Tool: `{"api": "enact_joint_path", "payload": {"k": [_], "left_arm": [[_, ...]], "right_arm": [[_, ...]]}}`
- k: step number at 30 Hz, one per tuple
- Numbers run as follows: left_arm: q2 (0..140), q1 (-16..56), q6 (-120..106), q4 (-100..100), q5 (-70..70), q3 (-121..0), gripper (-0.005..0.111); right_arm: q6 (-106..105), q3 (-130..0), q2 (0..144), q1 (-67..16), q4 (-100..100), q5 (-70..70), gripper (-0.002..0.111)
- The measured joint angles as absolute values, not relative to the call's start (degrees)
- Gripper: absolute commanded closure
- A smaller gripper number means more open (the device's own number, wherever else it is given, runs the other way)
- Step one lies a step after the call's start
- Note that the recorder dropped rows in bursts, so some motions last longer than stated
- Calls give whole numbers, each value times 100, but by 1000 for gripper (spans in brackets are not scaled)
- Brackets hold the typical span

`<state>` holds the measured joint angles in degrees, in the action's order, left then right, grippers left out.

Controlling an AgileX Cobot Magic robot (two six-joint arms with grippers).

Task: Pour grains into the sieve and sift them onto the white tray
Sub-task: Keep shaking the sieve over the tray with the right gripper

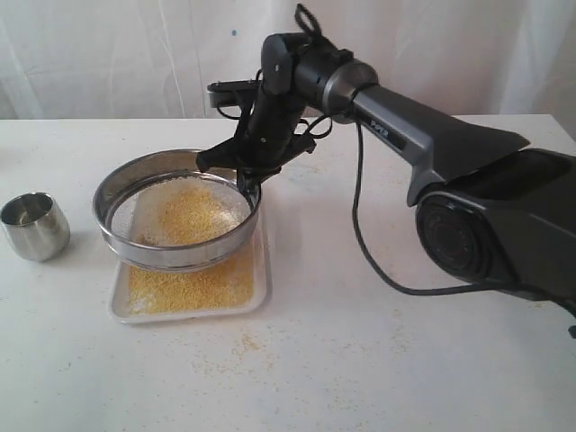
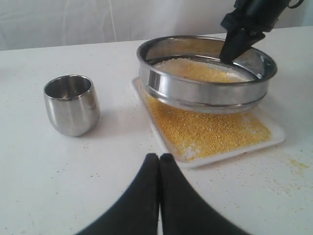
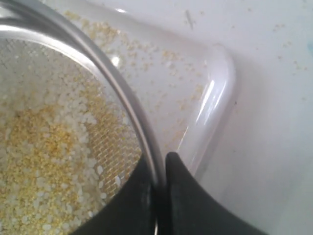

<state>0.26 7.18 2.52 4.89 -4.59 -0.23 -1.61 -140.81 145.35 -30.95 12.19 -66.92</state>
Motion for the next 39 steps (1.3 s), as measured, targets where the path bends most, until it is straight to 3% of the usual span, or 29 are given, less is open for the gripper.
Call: {"api": "enact_joint_path", "payload": {"k": [6,11,15,18,21,29,32,35,39], "left_arm": [[26,718,252,438,-459,-23,107],[26,718,252,278,-507,-23,107],[26,718,252,196,-617,-23,107],[26,718,252,185,-659,-23,107],[26,718,252,172,-781,-23,107],[26,718,252,0,-877,-23,107],[26,718,252,-44,-911,-23,107],[26,718,252,-44,-927,-23,107],[26,718,252,-57,-1001,-23,107]], "right_arm": [[-249,-14071,14450,-3104,1164,-6165,108],[-714,-13824,14412,-2982,1801,-6849,108],[-388,-13767,14486,-3117,1303,-6183,108],[-613,-13802,14485,-2973,1613,-6769,108],[-287,-13817,14485,-2946,1132,-6377,108],[-691,-14006,14345,-2990,2067,-6678,108],[-787,-13971,14367,-3133,1598,-6149,108],[-649,-13984,14353,-2999,1581,-6736,108],[-288,-14027,14429,-2905,1187,-6523,108]]}}
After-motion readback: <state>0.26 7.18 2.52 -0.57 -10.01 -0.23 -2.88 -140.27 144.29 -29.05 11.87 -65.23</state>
